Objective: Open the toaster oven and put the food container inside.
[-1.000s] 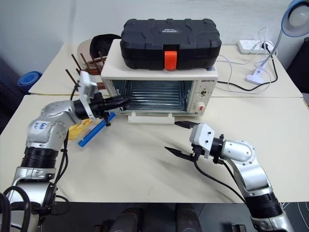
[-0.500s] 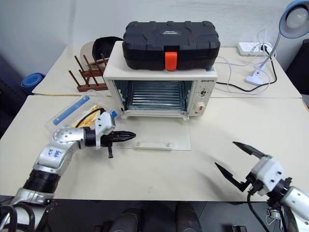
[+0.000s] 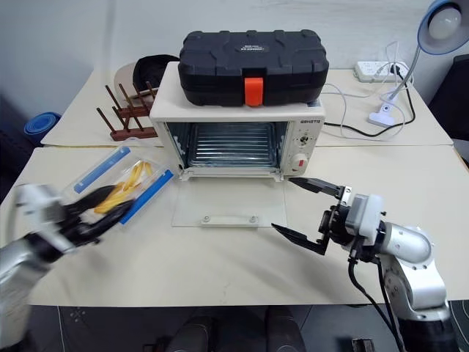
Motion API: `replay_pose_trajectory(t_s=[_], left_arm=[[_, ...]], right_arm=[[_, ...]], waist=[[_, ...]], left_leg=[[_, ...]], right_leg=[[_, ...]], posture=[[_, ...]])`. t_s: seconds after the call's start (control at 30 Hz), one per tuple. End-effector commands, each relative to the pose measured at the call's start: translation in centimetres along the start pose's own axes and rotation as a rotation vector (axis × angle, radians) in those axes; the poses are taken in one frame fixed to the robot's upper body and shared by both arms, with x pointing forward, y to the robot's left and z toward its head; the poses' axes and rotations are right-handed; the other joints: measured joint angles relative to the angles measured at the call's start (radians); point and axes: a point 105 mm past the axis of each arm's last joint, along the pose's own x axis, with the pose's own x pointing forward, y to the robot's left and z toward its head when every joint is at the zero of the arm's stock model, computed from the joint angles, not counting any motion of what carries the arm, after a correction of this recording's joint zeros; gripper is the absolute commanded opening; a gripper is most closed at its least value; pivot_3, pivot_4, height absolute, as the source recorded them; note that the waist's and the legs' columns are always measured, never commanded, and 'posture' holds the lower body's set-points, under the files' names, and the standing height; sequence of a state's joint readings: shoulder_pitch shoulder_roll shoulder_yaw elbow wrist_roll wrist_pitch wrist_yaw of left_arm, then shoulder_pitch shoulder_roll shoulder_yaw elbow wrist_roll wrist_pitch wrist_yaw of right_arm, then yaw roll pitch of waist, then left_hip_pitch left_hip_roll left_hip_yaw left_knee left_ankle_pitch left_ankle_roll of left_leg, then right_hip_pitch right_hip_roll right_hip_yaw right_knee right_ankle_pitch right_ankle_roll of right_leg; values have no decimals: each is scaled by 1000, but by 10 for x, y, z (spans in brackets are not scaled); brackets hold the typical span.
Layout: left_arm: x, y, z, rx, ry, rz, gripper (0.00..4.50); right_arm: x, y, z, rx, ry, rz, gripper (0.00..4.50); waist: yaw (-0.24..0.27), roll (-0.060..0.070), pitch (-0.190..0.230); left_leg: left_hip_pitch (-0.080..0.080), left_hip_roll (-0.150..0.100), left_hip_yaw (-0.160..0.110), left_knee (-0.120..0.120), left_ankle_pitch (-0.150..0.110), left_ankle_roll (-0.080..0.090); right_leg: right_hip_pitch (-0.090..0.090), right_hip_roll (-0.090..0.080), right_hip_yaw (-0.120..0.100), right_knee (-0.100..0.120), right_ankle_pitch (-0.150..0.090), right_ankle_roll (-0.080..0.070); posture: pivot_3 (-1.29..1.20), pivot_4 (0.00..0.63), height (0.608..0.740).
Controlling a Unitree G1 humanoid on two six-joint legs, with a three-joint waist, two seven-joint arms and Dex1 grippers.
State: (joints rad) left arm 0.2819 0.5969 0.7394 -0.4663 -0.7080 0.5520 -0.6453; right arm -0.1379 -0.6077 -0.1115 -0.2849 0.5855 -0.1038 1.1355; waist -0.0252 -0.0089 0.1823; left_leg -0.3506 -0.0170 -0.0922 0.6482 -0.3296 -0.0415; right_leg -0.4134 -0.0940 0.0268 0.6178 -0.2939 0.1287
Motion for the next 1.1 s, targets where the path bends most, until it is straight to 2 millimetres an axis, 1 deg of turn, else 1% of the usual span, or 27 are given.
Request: replay_pose_trajectory(t_s=[0.03,0.07,0.1,0.13,0.17,0.2,0.27,0.3,0.33,0.37,0.4,0.5,0.57,0.67,0.7,0.77,0.9,1.0,1.1], left_arm=[[-43,27,1,-66,30,180,4295],[-59,40,-3,-90,47,259,4459],[-79,54,-14,-155,88,375,4459],[-92,61,-23,-194,141,444,4459],[-100,64,-30,-217,181,486,4459],[-99,64,-29,-255,183,496,4459],[-78,54,-16,-290,131,404,4459],[-66,52,-12,-329,133,378,4459],[-57,50,-12,-364,161,363,4459],[-52,49,-12,-389,188,362,4459],[-40,47,-9,-434,198,344,4459],[-18,45,-4,-499,233,340,4459],[-6,45,-4,-509,284,355,4459],[23,38,-2,-537,345,312,4459],[28,38,-2,-543,355,312,4459],[39,42,-8,-555,396,350,4459],[53,43,-18,-563,471,375,4459],[56,51,-16,-549,496,408,3902],[54,66,-6,-566,456,466,2987]], right_arm=[[7,1,4,-10,-55,57,4500],[8,2,4,-11,-62,69,4500],[10,4,3,-21,-67,89,4500],[11,6,2,-23,-69,100,4500],[11,6,2,-24,-70,106,4500],[10,7,1,-27,-68,108,4500],[8,7,0,-29,-61,108,4500],[8,8,0,-31,-57,109,4500],[7,8,0,-36,-53,113,4500],[6,8,0,-40,-51,116,4500],[6,8,0,-43,-49,117,4500],[6,8,-2,-51,-42,119,4500],[5,8,-3,-56,-36,119,4500],[6,8,-4,-53,-30,111,4500],[6,8,-5,-53,-30,111,4500],[8,9,-5,-47,-32,108,4500],[11,12,-7,-40,-37,97,4500],[12,13,-8,-44,-38,86,4500],[11,12,-9,-54,-34,74,4500]], waist=[[6,-1,1],[10,-2,1],[15,-2,1],[16,-2,1],[17,-2,1],[21,-2,1],[32,-2,1],[40,-3,0],[46,-4,0],[48,-5,0],[48,-5,-1],[42,-4,0],[30,-4,0],[19,-4,0],[19,-4,0],[17,-4,0],[16,-4,0],[17,-4,0],[19,-4,0]], left_leg=[[0,0,0,0,0,0],[0,-1,0,1,0,1],[0,-1,0,1,0,1],[0,-1,0,2,0,1],[0,-1,0,1,0,1],[0,-1,0,1,-1,1],[0,-2,0,1,-1,1],[-1,-3,-1,1,-1,1],[-2,-2,-3,2,0,0],[-2,-2,-5,2,0,-1],[-2,-2,-7,2,0,-2],[-1,-2,-8,1,0,-3],[-1,-1,-9,1,0,-3],[-1,-1,-8,0,1,-7],[-1,-1,-7,0,1,-7],[-1,-1,-7,0,2,-9],[-1,-1,-6,0,3,-10],[-1,-1,-6,0,3,-11],[-1,-1,-6,0,4,-12]], right_leg=[[1,0,0,0,0,0],[2,0,-1,-1,0,0],[2,0,-2,-1,0,0],[2,0,-2,-1,0,-1],[2,0,-3,-2,0,-1],[3,0,-3,-2,0,-1],[3,-1,-4,-2,-1,-1],[4,-2,-7,-2,-1,-2],[4,-3,-8,-2,-1,-2],[5,-3,-10,-2,-1,-2],[6,-3,-12,-2,0,-2],[4,-3,-11,1,0,-3],[2,-3,-10,2,0,-3],[0,-2,-8,2,0,-3],[0,-2,-8,3,0,-2],[0,-1,-8,3,0,-2],[-1,-1,-7,3,0,-2],[-1,-1,-7,3,0,-2],[-2,-1,-7,4,0,-2]], posture=[[0,150,740],[0,150,740],[0,150,740],[0,150,740],[0,150,740],[0,150,740],[0,150,740],[0,150,740],[0,150,740],[0,150,740],[0,150,740],[0,150,740],[0,150,740],[0,150,740],[0,150,740],[0,150,740],[0,150,740],[0,150,740],[0,150,740]])
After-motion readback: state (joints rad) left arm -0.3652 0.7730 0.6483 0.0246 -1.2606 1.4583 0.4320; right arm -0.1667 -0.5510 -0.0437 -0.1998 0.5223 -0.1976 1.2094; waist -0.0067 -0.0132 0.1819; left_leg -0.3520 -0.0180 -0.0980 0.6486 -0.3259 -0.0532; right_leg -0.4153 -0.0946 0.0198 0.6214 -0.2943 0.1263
